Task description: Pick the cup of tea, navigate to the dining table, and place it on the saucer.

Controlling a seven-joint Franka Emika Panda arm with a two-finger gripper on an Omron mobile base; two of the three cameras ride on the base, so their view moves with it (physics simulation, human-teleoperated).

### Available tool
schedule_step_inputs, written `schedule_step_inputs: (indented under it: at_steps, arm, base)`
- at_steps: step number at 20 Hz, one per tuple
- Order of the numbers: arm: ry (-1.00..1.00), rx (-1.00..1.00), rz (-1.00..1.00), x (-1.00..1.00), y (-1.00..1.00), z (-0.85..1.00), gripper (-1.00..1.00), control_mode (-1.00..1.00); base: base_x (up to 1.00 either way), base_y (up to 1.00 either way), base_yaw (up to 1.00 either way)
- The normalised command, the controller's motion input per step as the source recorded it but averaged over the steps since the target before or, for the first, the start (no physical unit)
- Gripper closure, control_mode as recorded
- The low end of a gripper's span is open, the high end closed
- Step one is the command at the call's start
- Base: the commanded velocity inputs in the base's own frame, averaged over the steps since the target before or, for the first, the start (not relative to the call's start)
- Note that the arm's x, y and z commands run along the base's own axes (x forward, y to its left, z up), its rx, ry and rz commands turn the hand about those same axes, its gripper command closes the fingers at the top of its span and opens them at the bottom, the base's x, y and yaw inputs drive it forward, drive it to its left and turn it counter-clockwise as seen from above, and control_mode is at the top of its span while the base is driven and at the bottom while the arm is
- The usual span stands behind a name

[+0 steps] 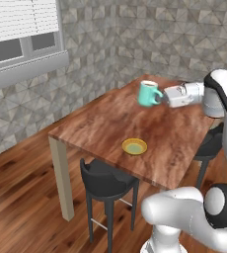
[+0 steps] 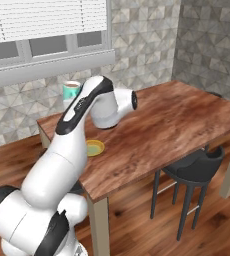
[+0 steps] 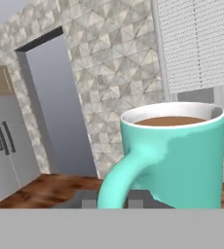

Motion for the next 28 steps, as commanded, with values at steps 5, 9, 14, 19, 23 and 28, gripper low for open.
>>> schedule_step_inputs:
  at_steps: [5, 9, 14, 19, 23, 28]
  arm:
    - [0.25, -0.04, 0.12, 0.0, -0.19, -0.09, 1.0, -1.0]
    - [0.16, -0.07, 0.07, 0.0, -0.18, -0.44, 1.0, -1.0]
    - [0.01, -0.09, 0.05, 0.0, -0.05, -0.65, 1.0, -1.0]
    - [-0.17, -0.02, 0.01, 0.0, 0.0, -0.72, 1.0, -1.0]
    - [-0.22, 0.0, 0.0, 0.0, 0.0, -0.66, 1.0, -1.0]
    - [-0.23, 0.0, 0.0, 0.0, 0.0, -0.6, 1.0, -1.0]
  base:
    - [0.0, 0.0, 0.0]
    - [0.0, 0.0, 0.0]
    - [0.0, 0.0, 0.0]
    - [0.0, 0.0, 0.0]
    - [0.0, 0.0, 0.0]
    - [0.0, 0.0, 0.0]
